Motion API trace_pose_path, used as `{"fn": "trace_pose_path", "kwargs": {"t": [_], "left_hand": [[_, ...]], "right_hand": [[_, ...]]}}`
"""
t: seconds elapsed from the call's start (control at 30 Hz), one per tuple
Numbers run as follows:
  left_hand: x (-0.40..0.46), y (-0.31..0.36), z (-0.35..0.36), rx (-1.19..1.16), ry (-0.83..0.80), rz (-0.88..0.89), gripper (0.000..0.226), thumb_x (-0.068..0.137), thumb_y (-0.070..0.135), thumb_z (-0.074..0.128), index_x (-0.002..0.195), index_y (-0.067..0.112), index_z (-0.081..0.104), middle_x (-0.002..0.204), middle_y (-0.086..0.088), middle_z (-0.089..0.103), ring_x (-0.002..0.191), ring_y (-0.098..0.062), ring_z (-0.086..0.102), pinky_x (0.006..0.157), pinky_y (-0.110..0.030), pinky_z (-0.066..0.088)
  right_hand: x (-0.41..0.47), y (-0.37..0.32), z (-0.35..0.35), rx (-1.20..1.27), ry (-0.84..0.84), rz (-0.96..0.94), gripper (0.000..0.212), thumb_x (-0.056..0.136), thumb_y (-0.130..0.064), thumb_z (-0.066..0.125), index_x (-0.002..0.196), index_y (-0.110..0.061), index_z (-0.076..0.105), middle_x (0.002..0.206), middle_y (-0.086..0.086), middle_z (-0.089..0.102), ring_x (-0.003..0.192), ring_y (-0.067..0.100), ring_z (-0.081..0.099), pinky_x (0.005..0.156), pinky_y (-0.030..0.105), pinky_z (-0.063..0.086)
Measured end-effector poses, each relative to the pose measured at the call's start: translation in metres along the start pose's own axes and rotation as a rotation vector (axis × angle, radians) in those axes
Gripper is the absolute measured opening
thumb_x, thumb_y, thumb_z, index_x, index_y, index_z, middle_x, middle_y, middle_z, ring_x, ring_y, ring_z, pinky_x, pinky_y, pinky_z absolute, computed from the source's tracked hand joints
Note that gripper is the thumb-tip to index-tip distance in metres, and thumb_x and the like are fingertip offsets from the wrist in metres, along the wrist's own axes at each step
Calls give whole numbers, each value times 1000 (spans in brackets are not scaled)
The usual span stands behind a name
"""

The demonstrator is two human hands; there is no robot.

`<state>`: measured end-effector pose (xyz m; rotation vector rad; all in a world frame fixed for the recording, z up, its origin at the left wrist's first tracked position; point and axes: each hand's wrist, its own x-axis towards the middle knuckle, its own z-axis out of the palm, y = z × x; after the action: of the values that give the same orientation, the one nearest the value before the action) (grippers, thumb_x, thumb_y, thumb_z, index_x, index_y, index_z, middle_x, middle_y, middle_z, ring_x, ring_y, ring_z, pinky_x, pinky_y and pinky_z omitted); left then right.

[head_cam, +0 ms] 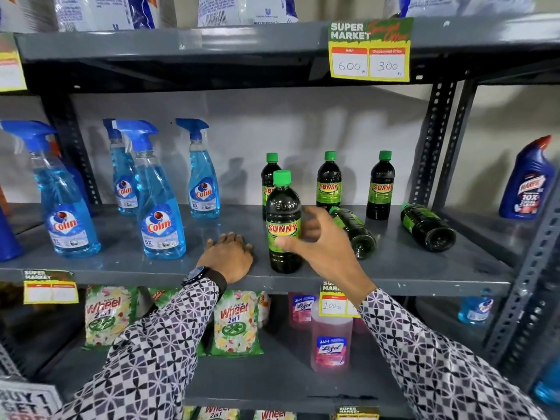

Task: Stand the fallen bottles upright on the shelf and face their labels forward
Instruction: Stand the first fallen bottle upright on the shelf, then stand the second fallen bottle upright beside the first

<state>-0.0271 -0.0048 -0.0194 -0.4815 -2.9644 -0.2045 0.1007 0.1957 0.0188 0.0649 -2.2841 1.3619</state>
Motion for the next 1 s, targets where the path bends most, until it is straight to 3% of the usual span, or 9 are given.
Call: {"fn": "trace_pose_path", "kwargs": {"t": [0.07,0.13,0.23,0.33,0.4,0.57,0.77,0.87,1.0], "left_hand": [[2,-1,0,-16,-5,-8,55,103,39,25,143,9,48,158,-14,44,149,-30,38,123,-55,23],[2,0,0,-16,-7,-7,55,102,40,25,143,10,47,159,-14,42,150,-30,37,123,-56,23],[2,0,0,-2,-4,-6,55,102,39,25,142,10,48,156,-14,45,147,-30,40,122,-56,25],[4,-1,3,10,-14,1,55,102,39,23,143,11,48,157,-14,43,148,-31,38,120,-58,25],[4,-2,3,9,-23,-7,56,102,39,22,144,11,47,158,-14,42,149,-31,37,120,-59,25],[2,2,-1,0,-6,-7,54,104,39,24,146,11,45,160,-13,40,150,-29,36,122,-54,24],[1,2,0,15,-15,1,55,105,38,24,149,12,42,162,-13,38,152,-29,34,123,-54,21],[1,1,-1,8,-15,7,54,105,37,25,149,12,42,162,-13,38,152,-29,33,124,-54,21],[0,3,-2,-6,-17,3,53,105,36,26,150,13,43,163,-12,37,153,-28,32,124,-53,21]], "right_hand": [[5,-8,-20,-115,252,-95,59,88,-54,77,136,-25,61,104,-17,69,90,0,68,79,23,56],[23,-3,-46,-374,437,-104,37,97,-46,68,124,-21,66,100,-11,70,85,10,69,75,31,57],[54,16,-78,-593,248,246,46,91,-51,70,112,-11,61,115,6,67,100,27,67,88,45,59],[61,18,-96,-209,-43,643,46,86,-47,80,106,-10,62,112,8,68,98,25,64,86,39,53],[61,22,-102,-63,-107,722,45,83,-48,83,107,-15,64,102,7,70,90,21,65,78,34,52],[66,33,-105,33,-78,720,42,81,-37,87,105,-12,65,88,10,75,72,22,72,55,30,57],[70,39,-103,195,135,462,43,78,-28,92,108,-5,71,88,7,82,76,22,81,66,39,67],[68,42,-97,-9,316,246,42,73,-41,93,101,-17,74,89,-5,81,85,15,79,82,39,64],[55,55,-90,-200,431,108,45,75,-47,91,105,-22,70,90,-11,76,81,4,72,76,31,60]]}}
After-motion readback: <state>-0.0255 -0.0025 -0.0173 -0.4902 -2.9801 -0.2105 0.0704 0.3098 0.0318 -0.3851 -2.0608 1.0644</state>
